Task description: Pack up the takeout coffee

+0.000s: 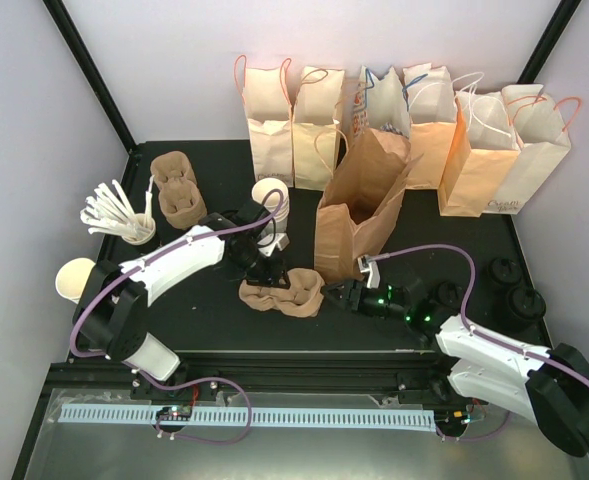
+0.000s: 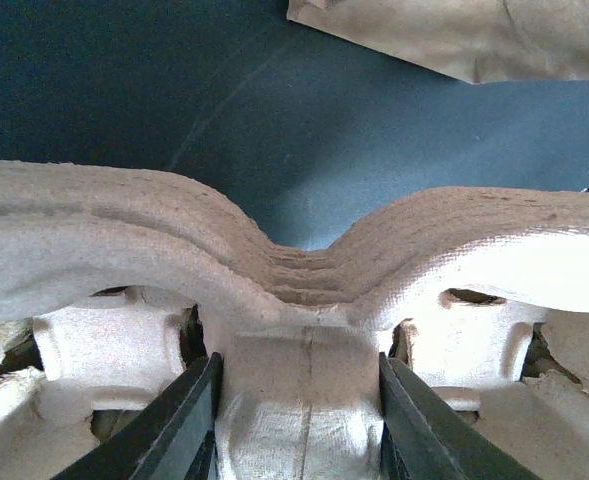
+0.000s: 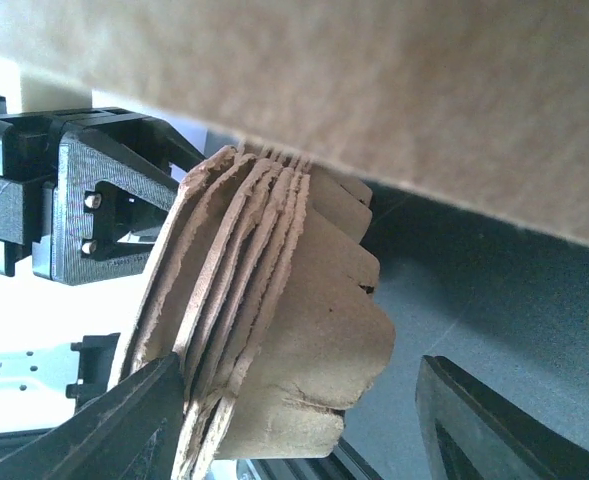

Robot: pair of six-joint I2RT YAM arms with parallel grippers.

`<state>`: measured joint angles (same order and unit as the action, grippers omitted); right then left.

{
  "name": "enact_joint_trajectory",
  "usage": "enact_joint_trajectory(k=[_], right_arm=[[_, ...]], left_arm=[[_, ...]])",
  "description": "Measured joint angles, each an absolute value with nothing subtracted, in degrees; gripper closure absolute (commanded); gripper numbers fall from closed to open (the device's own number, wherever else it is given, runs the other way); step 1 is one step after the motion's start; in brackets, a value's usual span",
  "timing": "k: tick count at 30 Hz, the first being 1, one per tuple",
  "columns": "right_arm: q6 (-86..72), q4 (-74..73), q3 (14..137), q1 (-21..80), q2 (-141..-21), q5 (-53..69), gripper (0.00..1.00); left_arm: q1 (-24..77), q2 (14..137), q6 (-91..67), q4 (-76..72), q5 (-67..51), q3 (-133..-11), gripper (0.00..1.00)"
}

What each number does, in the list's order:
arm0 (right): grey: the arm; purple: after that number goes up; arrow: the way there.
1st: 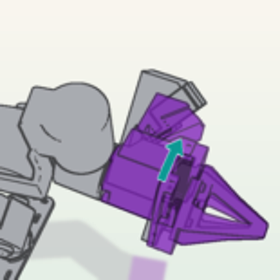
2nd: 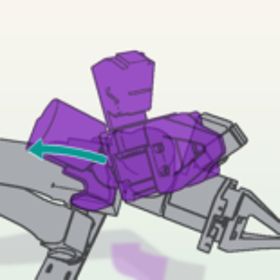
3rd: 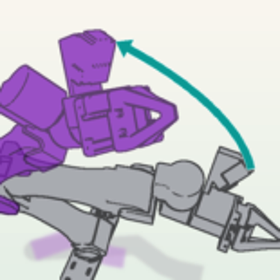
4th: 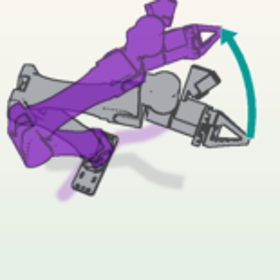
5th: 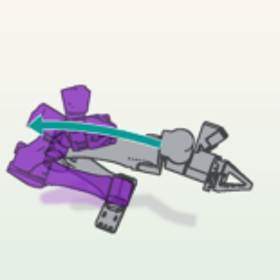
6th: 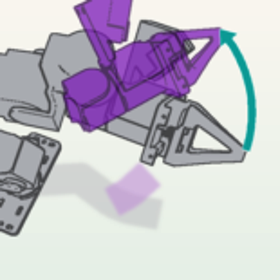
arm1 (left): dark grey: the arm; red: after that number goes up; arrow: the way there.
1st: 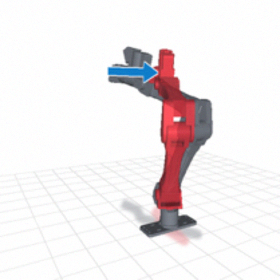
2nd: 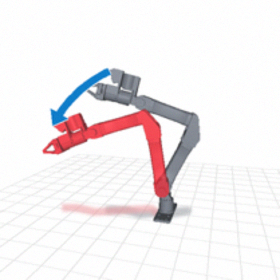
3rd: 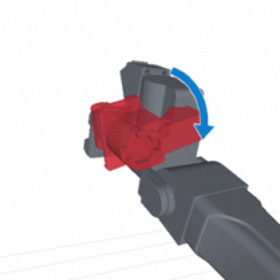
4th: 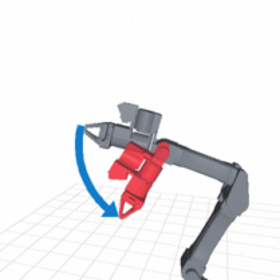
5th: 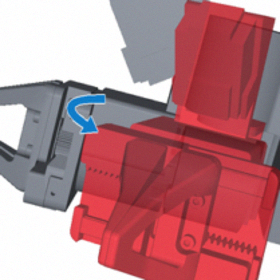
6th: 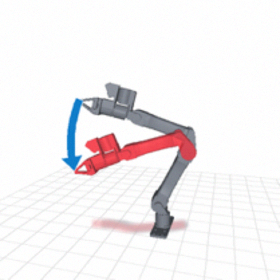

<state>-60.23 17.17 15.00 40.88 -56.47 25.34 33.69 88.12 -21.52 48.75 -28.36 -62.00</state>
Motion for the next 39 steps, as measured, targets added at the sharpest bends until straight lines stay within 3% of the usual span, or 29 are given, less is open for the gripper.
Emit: enact_joint_trajectory(k=[6, 11, 15, 39], right_arm=[[-58.7, 13.5, 16.3, 41.0, -56.6, 24.1, 0.35], [-57.5, 9.9, 16.4, 41.0, -57.4, 23.4, 0.32], [-57.1, 8.5, 16.2, 41.1, -57.7, 23.1, 0.29], [-55.8, 11.3, 15.4, 41.1, -59.6, 26.1, 0.28]], left_arm=[[33.4, 88.1, -21.6, 48.5, -28.4, -61.7, 0.63], [33.0, 88.1, -21.7, 48.6, -28.4, -61.5, 0.44], [33.0, 86.9, -21.6, 48.4, -28.4, -61.5, 0.38], [37.5, 86.4, -21.4, 48.7, -21.3, -60.9, 0.36]])
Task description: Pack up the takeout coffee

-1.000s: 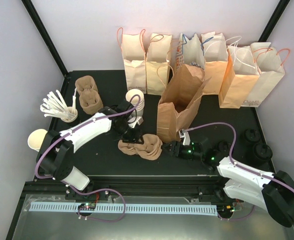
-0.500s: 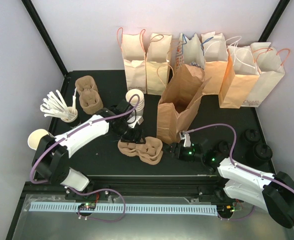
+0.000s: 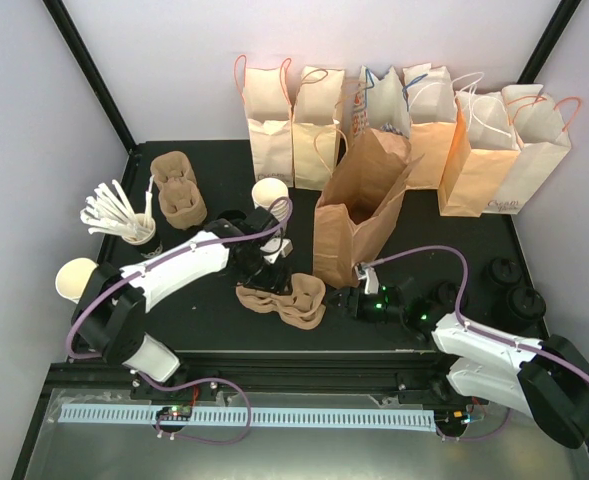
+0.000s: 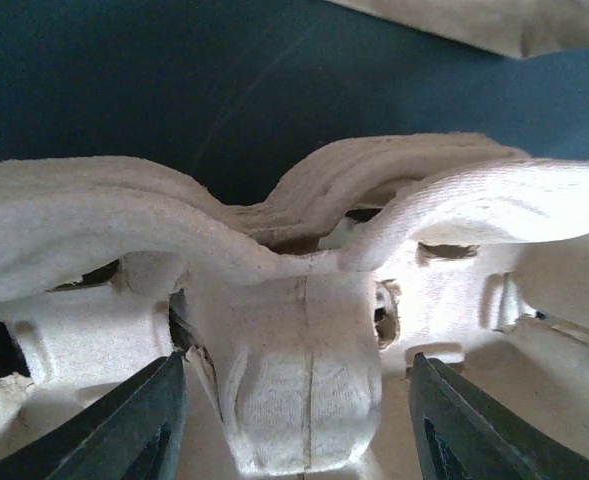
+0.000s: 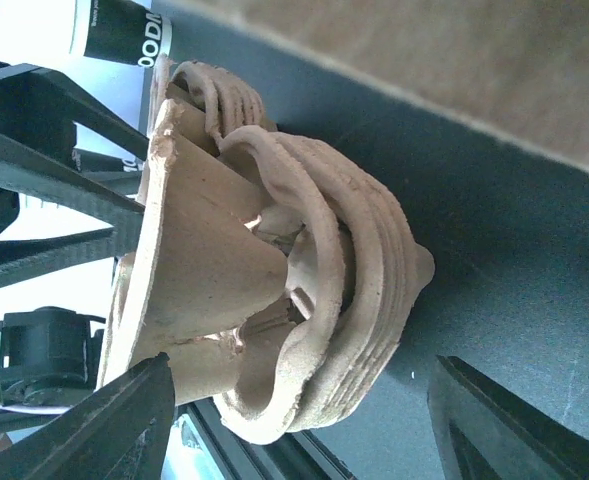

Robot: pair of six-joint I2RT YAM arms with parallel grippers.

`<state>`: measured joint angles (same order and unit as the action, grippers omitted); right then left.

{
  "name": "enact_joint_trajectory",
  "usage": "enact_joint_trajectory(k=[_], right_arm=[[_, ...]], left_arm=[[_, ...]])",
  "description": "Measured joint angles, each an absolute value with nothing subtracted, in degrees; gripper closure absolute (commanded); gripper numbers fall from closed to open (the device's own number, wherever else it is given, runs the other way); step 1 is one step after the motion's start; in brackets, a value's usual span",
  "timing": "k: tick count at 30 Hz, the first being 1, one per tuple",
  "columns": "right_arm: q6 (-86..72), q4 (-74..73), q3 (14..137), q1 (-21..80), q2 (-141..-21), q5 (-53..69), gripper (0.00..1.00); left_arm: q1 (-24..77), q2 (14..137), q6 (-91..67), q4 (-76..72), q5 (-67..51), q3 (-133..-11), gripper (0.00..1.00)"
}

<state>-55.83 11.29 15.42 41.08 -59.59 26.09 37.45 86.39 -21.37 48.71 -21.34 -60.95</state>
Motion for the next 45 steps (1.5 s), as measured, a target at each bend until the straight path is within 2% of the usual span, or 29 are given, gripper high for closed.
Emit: enact_joint_trajectory(k=[4, 9, 12, 21, 29, 35, 40, 45], right_arm=[[-55.4, 11.6, 15.8, 41.1, -59.7, 26.7, 0.28], [-54.9, 11.6, 16.5, 41.1, -60.0, 27.2, 0.27], [-54.3, 11.5, 16.7, 41.1, -60.0, 27.2, 0.25], [-52.8, 8.8, 16.9, 41.1, -57.3, 25.8, 0.2], [-51.6, 3.8, 17.3, 41.1, -56.5, 23.1, 0.19], [-53.5, 2.3, 17.1, 42.4, -56.2, 19.6, 0.23], [-58.6, 6.8, 15.2, 48.6, -55.7, 16.2, 0.25], [-64.5, 13.2, 12.6, 50.5, -58.3, 13.4, 0.31]], left_arm=[[38.9, 88.2, -21.1, 49.8, -19.2, -61.9, 0.38], [39.9, 90.0, -21.0, 51.0, -16.9, -63.9, 0.49], [40.0, 90.1, -21.0, 52.2, -15.7, -65.3, 0.52], [40.2, 88.4, -21.1, 57.5, -12.8, -69.5, 0.55], [40.2, 83.6, -22.5, 62.2, -10.2, -73.1, 0.56], [40.2, 76.9, -24.7, 65.4, -6.2, -77.1, 0.57], [40.1, 71.2, -27.3, 67.4, -2.9, -79.2, 0.57], [40.1, 66.7, -29.9, 69.0, 0.0, -79.5, 0.56]])
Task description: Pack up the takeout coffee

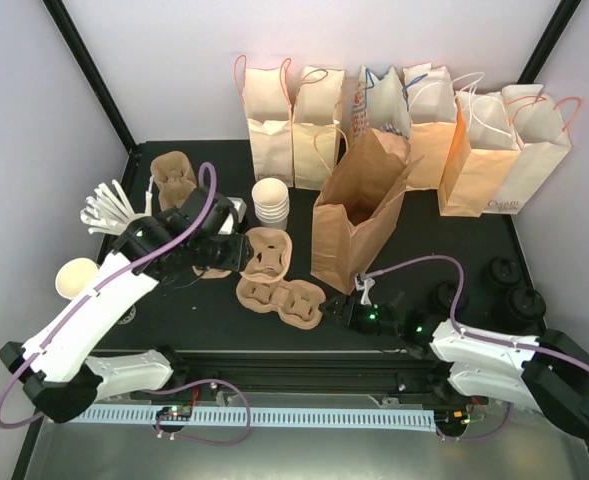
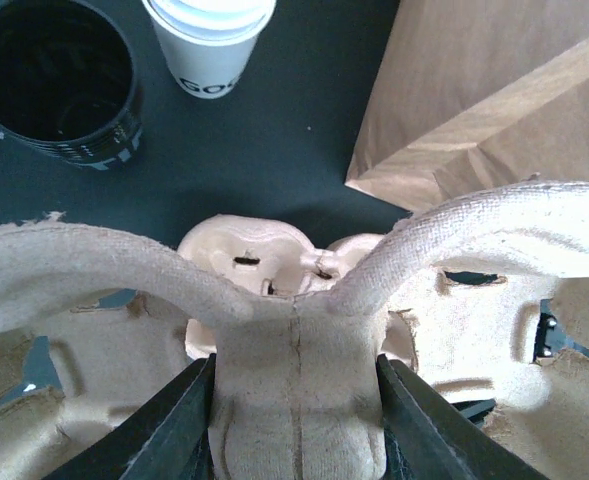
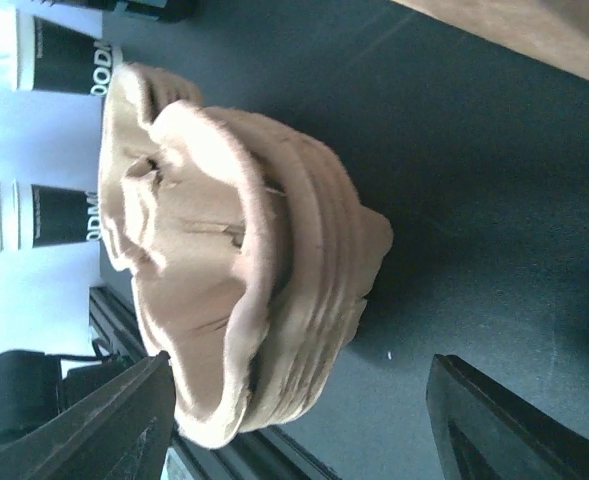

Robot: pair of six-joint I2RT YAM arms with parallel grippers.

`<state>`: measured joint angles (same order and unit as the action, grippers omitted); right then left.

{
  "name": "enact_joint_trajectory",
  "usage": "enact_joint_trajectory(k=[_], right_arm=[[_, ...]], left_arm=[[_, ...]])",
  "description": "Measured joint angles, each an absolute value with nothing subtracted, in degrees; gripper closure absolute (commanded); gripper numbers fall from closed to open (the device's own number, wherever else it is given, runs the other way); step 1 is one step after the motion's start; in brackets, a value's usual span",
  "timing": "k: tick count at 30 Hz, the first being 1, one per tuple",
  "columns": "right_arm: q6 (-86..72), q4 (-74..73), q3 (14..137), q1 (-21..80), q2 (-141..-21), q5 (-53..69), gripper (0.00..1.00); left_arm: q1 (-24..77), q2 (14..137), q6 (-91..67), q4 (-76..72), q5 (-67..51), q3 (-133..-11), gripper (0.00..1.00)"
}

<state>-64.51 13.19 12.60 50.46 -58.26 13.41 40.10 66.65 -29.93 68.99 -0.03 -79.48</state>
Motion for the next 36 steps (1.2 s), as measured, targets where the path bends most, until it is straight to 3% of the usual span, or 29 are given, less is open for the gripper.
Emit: enact_joint_trajectory(k=[3, 7, 17, 23, 26, 31, 36], right_arm=[[-67.3, 14.3, 12.7, 51.3, -60.7, 10.7, 0.33], [-69.9, 15.6, 13.7, 53.5, -64.5, 7.9, 0.45], [-73.3, 25.7, 27.0, 61.8, -86.1, 5.4, 0.47], [-73.6, 31.0, 52.3, 66.1, -106.3, 4.5, 0.29], [-73.3, 32.9, 59.5, 67.2, -109.9, 4.7, 0.25], [-70.3, 33.4, 53.9, 67.4, -103.9, 4.3, 0.16], [-64.6, 26.7, 42.2, 66.3, -89.9, 3.7, 0.07]], left_arm=[[40.1, 64.1, -31.2, 69.5, 1.3, -79.5, 0.56], [39.8, 61.6, -32.4, 70.7, 2.4, -79.5, 0.56], [39.4, 57.8, -34.7, 74.8, 4.0, -82.3, 0.56], [38.9, 56.0, -35.4, 78.5, 5.0, -84.2, 0.55], [38.6, 55.9, -35.5, 79.9, 5.4, -85.4, 0.55], [38.6, 55.7, -35.5, 80.1, 5.4, -84.4, 0.55], [38.6, 54.7, -35.1, 77.7, 4.0, -78.3, 0.55]])
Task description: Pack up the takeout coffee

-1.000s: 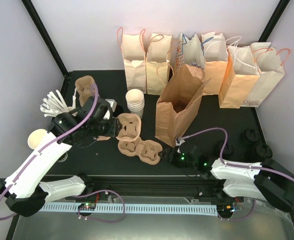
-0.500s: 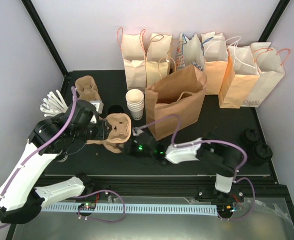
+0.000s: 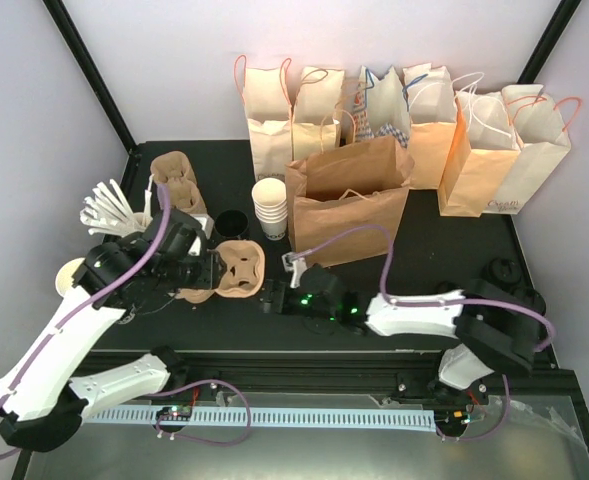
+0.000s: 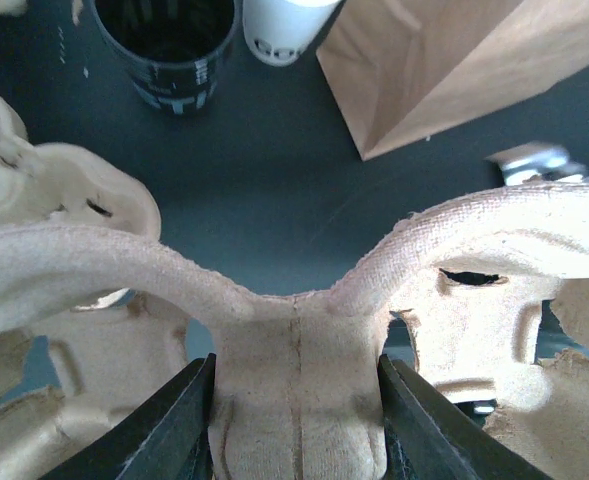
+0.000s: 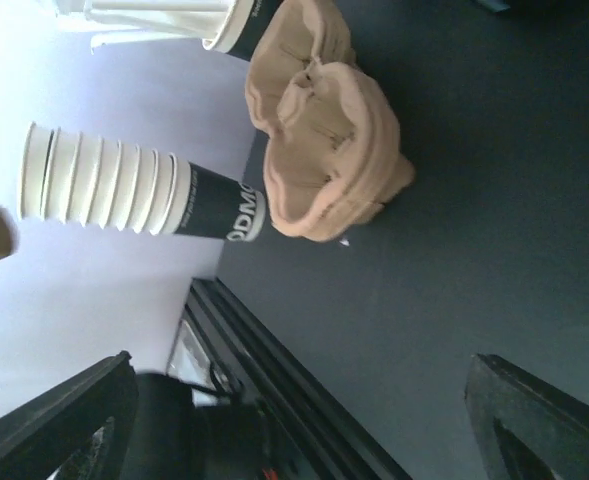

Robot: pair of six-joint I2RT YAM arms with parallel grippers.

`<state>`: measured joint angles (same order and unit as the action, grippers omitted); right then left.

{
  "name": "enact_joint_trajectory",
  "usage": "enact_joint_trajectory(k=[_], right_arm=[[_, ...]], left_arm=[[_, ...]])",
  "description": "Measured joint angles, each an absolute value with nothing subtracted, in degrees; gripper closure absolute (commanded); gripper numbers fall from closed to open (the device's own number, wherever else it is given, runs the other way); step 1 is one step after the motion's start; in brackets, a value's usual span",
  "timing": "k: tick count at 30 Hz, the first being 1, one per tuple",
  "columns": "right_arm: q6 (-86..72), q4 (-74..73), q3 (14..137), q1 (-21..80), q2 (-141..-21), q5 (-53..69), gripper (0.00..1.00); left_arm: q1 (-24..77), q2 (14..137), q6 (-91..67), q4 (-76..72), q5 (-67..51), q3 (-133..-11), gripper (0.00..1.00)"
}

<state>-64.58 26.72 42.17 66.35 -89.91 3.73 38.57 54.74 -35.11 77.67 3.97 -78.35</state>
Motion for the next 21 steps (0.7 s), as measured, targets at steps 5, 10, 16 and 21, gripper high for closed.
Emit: enact_joint_trajectory(k=[5, 10, 16, 21], right_arm=[[-59.2, 15.0, 35.7, 59.8, -76.9, 6.3, 0.07], [-54.4, -1.5, 33.8, 55.0, -63.2, 4.5, 0.06], [-52.5, -18.9, 33.2, 48.7, -52.3, 1.5, 0.06], [-50.9, -32.7, 36.8, 47.9, -50.7, -3.1, 0.05]], left_arm=[[38.8, 57.3, -34.3, 74.5, 1.0, -72.2, 0.56], [41.9, 62.2, -34.2, 67.8, -0.7, -65.0, 0.56], [48.2, 70.4, -35.9, 59.1, -1.7, -60.7, 0.57], [52.6, 79.8, -42.9, 52.2, -1.9, -60.7, 0.57]])
